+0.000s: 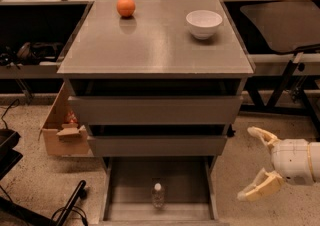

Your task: Pick water bottle from bottom drawer and place on counter

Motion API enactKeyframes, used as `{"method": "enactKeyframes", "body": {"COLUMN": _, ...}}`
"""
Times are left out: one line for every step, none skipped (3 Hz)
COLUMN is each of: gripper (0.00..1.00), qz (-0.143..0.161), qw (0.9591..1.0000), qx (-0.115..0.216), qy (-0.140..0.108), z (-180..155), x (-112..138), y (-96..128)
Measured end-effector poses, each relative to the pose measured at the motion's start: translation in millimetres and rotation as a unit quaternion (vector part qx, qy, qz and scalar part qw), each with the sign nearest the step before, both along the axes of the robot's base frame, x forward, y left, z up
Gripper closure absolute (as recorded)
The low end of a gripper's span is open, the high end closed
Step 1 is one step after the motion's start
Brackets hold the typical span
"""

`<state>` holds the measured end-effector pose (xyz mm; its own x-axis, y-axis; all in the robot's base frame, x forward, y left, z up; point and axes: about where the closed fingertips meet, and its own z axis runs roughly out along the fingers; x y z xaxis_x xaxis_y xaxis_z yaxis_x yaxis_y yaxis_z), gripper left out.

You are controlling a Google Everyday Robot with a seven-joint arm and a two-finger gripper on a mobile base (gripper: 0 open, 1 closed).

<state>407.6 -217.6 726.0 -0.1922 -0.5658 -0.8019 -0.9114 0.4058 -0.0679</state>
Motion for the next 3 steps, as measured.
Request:
{"method": "enactKeyframes", "body": {"gripper": 0.00, "qz": 0.000, "qw": 1.0000, "qx": 0.000, "qy": 0.000, "z": 0, "x": 0, "y": 0}}
{"method": "enactKeyframes", "body": {"gripper": 0.00, "qz": -0.002, "qw": 0.9992, "qx": 0.032, "qy": 0.025, "z": -44, "x": 4, "y": 14}}
{"method": "enactKeyframes", "body": {"gripper": 0.00, "qz": -0.003, "qw": 0.9951, "qx": 0.099, "qy": 0.009, "z": -130, "x": 21, "y": 41}}
